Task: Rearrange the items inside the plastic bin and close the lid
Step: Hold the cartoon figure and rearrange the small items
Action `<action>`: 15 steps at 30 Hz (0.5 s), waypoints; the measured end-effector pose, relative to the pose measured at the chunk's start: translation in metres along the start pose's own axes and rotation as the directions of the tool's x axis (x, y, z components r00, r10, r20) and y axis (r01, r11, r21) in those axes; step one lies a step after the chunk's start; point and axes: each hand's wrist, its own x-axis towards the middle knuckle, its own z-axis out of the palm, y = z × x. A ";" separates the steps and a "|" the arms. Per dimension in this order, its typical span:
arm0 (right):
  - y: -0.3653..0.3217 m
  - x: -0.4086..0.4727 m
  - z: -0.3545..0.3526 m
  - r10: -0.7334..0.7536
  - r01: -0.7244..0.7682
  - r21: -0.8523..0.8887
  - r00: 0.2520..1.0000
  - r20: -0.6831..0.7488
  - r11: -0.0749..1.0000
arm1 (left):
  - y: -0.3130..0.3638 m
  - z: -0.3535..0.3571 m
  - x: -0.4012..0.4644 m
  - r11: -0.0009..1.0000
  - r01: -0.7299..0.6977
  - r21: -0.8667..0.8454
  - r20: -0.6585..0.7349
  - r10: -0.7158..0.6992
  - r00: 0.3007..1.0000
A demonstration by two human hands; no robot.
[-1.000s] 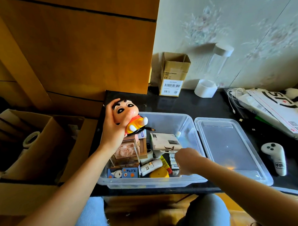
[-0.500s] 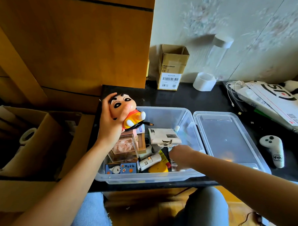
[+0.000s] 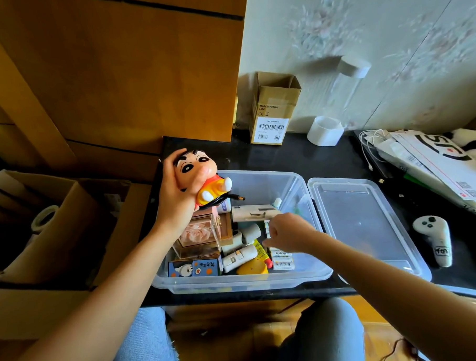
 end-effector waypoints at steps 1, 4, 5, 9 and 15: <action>0.000 0.001 -0.003 0.043 -0.039 0.052 0.996 -0.072 0.998 | 0.000 0.000 0.000 1.000 0.004 -0.005 0.001 -0.004 1.000; -0.001 0.004 -0.013 0.145 -0.114 0.124 0.947 -0.286 0.986 | 0.000 0.000 0.000 1.000 0.009 -0.011 0.007 -0.009 1.000; -0.002 0.005 -0.017 0.159 -0.122 0.127 0.924 -0.349 0.984 | 0.001 0.001 -0.001 1.000 0.005 -0.006 0.007 -0.005 1.000; -0.001 0.016 -0.026 0.154 -0.075 0.176 0.853 -0.498 0.982 | 0.003 0.002 -0.002 1.000 -0.017 0.008 0.000 0.017 1.000; 0.006 0.034 -0.032 0.086 -0.007 0.141 0.819 -0.567 0.990 | 0.004 0.001 -0.001 0.999 -0.012 0.038 0.002 0.012 1.000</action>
